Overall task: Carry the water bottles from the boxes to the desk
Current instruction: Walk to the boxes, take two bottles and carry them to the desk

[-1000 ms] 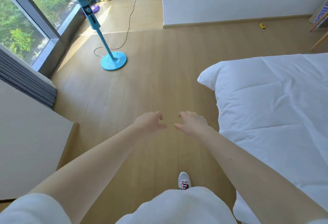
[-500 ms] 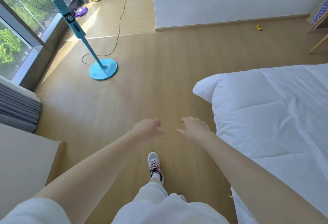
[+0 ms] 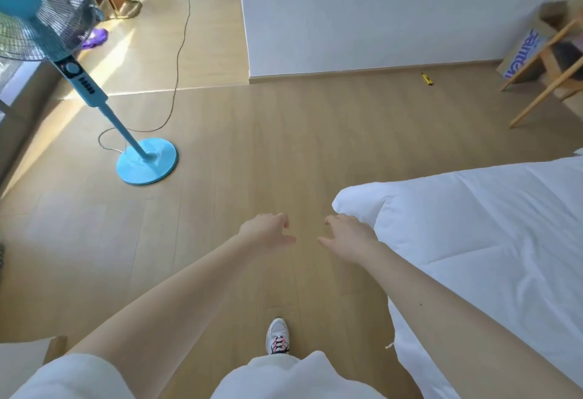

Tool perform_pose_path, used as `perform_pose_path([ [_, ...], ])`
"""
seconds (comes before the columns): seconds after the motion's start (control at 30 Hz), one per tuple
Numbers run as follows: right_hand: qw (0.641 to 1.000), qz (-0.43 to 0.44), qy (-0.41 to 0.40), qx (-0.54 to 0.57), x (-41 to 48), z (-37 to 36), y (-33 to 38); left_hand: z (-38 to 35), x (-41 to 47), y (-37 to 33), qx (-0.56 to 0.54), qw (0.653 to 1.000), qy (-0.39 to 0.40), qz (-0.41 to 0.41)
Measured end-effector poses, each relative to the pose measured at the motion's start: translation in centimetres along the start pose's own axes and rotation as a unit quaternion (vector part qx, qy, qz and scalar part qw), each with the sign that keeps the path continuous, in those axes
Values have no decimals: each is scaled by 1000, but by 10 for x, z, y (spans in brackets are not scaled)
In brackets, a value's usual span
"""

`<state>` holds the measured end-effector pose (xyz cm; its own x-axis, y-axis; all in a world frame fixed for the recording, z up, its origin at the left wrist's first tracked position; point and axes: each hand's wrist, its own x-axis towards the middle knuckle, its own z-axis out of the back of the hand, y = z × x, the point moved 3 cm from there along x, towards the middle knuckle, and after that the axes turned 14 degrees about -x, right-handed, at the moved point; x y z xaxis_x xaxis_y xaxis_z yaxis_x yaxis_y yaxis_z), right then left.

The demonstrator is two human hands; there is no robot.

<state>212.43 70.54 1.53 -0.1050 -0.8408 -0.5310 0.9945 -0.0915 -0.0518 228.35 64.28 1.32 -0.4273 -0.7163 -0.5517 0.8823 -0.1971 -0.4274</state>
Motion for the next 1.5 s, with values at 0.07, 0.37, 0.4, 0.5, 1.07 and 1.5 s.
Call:
perform_pose_path([
  [0.07, 1000, -1, 1, -7, 20, 16, 6, 20, 20, 8, -7, 1000, -2, -3],
  [0.37, 1000, -6, 11, -6, 96, 63, 3, 74, 96, 16, -14, 1000, 10, -15],
  [0.4, 1000, -4, 11, -7, 106, 68, 0, 81, 105, 15, -15, 1000, 6, -15],
  [0.5, 1000, 10, 11, -11, 141, 84, -9, 99, 134, 12, -13, 1000, 4, -9],
  [1.07, 999, 26, -36, 30, 358, 224, -138, 237, 341, -92, -6, 999, -21, 27],
  [1.5, 993, -79, -17, 85, 441, 267, -251, 314, 506, -172, 86, 993, 17, -79],
])
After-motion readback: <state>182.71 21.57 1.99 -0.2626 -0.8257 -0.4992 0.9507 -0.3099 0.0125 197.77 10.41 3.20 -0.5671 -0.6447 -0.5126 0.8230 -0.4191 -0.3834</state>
